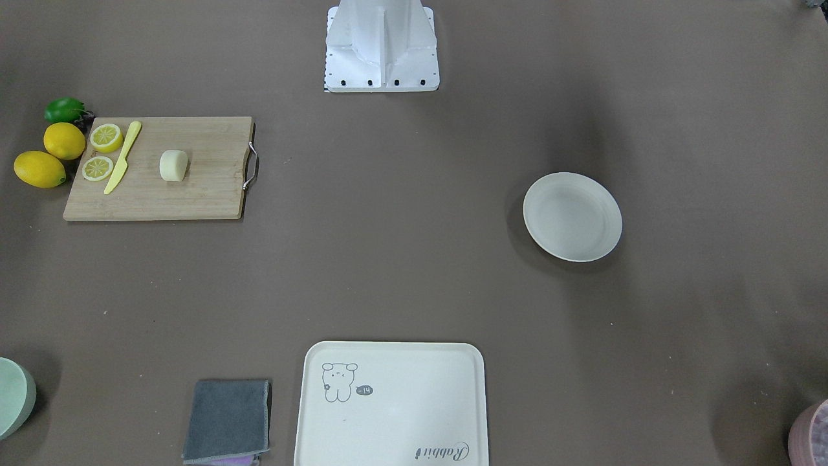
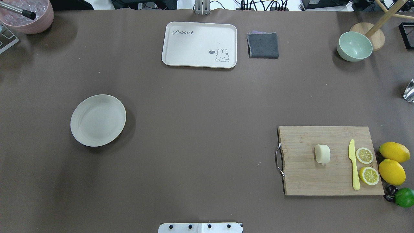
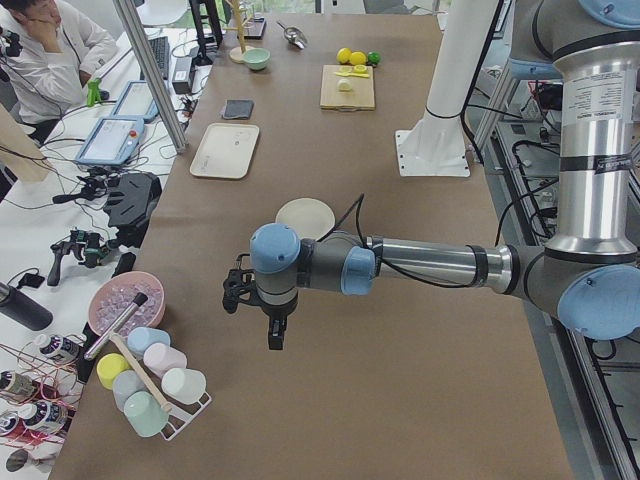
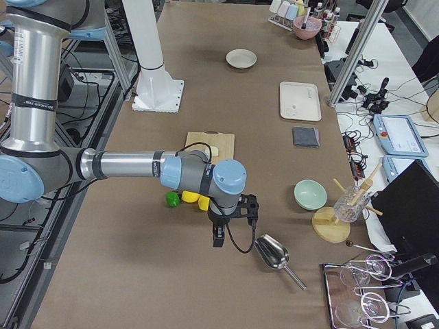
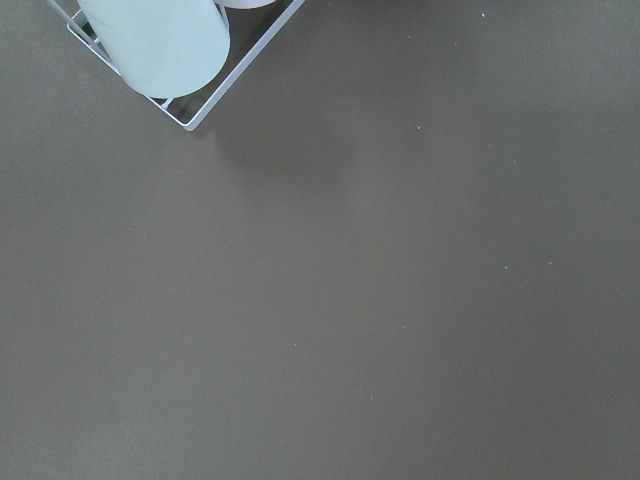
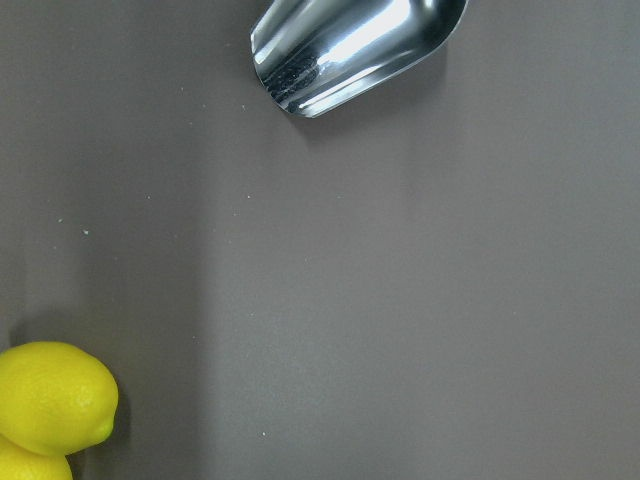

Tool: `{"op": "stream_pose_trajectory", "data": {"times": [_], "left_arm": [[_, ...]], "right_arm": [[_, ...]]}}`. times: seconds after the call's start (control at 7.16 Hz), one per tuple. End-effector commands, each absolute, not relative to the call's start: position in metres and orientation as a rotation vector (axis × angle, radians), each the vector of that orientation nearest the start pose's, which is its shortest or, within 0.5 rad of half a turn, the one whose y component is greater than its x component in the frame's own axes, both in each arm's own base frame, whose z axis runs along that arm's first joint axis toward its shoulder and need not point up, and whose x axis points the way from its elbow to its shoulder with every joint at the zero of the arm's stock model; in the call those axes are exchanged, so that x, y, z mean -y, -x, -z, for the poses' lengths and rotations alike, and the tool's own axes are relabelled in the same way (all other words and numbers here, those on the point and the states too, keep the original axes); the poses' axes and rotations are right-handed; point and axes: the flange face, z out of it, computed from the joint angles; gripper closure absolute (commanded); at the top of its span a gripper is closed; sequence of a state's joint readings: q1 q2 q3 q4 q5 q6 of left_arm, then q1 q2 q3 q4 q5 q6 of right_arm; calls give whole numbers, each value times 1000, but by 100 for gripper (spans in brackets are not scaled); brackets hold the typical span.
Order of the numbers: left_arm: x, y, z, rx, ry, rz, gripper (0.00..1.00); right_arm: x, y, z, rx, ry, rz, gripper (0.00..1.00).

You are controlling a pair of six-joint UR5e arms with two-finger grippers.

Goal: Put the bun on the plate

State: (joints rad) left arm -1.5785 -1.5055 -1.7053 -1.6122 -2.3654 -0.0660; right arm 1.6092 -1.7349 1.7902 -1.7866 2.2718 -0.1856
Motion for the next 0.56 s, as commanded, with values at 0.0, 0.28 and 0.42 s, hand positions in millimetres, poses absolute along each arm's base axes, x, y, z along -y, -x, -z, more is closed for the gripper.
{"op": "stream_pose_trajectory", "data": {"times": [0.0,0.28,0.42], "left_arm": [[459,65,-626,-795,-114,11,2],[464,65,-613,-799,-139,0,2],[468,63,-614,-793,-137,-3,2]], "right_arm": [[406,-85,-651,712,74,85,0],[407,-85,-647,713,66,88,0],[408,-85,-645,710,61,94,0]]}}
